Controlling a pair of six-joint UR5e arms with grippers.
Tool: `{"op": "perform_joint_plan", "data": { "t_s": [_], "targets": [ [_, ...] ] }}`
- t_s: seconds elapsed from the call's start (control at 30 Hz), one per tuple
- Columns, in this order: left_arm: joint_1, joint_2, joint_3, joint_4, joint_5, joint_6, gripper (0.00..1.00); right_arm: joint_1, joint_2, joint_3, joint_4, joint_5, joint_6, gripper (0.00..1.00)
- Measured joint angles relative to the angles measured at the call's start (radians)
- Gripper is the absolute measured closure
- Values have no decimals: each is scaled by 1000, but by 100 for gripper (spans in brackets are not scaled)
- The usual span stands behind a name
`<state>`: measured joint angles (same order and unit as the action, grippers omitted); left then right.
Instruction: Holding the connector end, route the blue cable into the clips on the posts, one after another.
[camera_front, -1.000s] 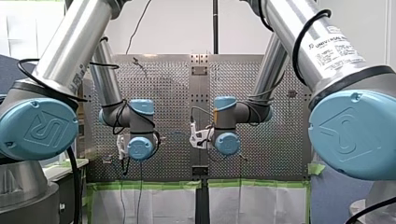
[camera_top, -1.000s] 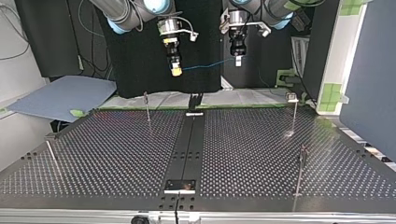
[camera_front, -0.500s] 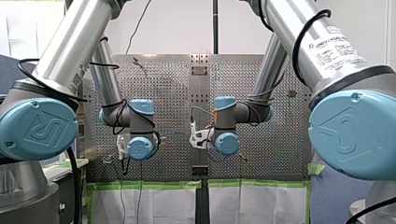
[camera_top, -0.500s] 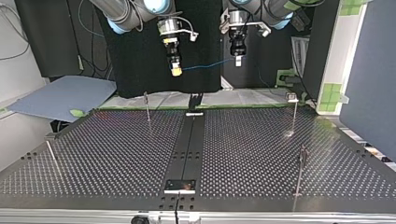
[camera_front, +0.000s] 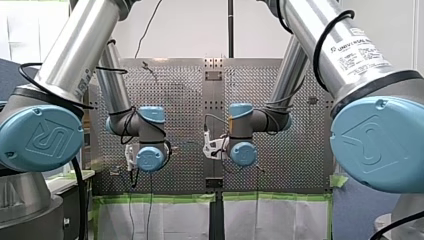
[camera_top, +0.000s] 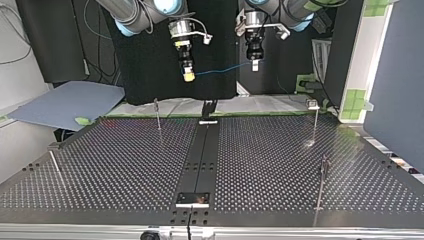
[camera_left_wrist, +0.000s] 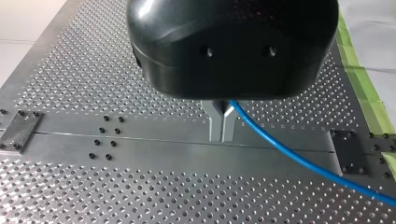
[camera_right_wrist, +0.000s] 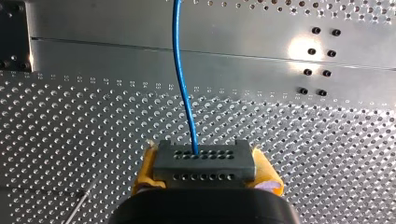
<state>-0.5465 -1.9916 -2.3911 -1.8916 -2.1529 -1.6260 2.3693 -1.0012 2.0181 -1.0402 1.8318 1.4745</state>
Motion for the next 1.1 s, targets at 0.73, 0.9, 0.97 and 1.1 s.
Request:
{"op": "perform_joint_plan", "data": {
  "t_s": [0.73, 0.9, 0.97, 1.1],
  "targets": [
    [-8, 2, 1, 11, 2, -3, 100, 45, 65, -7, 31, 0, -9, 100],
    [-8, 2, 2, 11, 2, -3, 100, 49, 79, -8, 32, 0, -9, 100],
    [-8, 2, 2, 11, 2, -3, 100, 49, 81, -8, 32, 0, -9, 100],
    [-5, -1, 1, 8, 4, -1, 100, 49, 81, -8, 32, 0, -9, 100]
  ]
}}
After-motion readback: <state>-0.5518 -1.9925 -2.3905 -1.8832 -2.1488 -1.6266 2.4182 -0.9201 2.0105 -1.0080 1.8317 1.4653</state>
